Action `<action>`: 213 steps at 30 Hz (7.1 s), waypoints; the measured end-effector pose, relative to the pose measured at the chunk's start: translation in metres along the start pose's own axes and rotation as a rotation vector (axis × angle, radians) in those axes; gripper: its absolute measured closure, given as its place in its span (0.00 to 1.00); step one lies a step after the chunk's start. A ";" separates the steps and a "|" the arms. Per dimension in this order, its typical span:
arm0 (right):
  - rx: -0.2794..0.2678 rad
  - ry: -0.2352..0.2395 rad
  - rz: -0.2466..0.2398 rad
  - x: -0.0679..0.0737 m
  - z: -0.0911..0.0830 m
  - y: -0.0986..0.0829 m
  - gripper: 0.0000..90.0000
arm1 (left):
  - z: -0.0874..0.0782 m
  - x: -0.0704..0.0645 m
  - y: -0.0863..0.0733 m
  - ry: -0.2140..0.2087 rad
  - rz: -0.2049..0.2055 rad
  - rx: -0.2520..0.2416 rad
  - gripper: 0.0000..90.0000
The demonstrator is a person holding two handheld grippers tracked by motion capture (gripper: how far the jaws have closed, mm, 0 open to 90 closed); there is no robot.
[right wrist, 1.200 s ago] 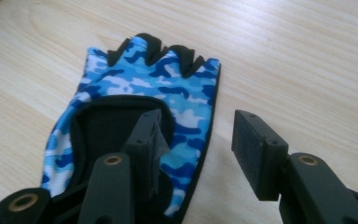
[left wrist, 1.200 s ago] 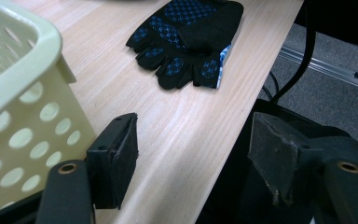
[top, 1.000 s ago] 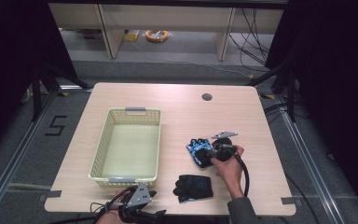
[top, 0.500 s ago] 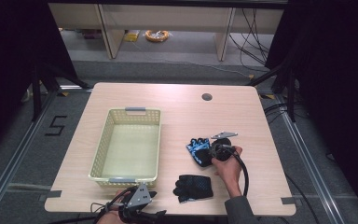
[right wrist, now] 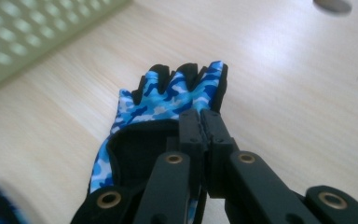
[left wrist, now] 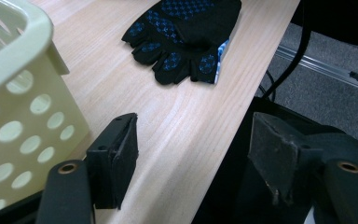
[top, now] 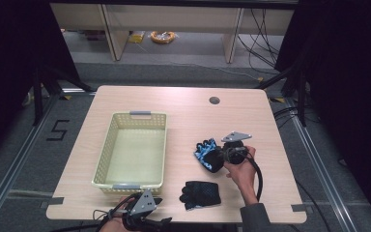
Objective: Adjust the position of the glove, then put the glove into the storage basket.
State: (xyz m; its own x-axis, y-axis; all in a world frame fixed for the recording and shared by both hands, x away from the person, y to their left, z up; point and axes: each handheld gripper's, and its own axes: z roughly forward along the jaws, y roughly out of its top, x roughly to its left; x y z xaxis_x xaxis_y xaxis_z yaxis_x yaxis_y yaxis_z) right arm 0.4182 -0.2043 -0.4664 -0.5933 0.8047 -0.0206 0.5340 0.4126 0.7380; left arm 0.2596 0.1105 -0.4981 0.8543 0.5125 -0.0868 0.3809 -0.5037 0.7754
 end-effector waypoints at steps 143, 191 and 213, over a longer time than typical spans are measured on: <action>0.106 0.216 0.269 0.042 -0.043 -0.088 0.66 | 0.073 -0.001 0.043 -0.006 0.132 0.128 0.57; 0.032 0.299 0.217 0.047 -0.059 -0.089 0.96 | 0.062 -0.011 0.043 0.014 0.124 0.019 0.90; -0.095 0.338 0.201 0.066 -0.099 -0.062 0.96 | 0.006 -0.012 0.073 0.038 0.192 -0.018 0.90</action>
State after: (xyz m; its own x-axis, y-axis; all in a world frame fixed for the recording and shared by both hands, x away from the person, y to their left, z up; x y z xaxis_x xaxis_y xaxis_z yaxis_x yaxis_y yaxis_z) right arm 0.2862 -0.2194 -0.4466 -0.6559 0.6729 0.3419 0.6109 0.2072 0.7641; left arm 0.2792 0.0634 -0.4443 0.8964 0.4346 0.0872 0.2058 -0.5824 0.7864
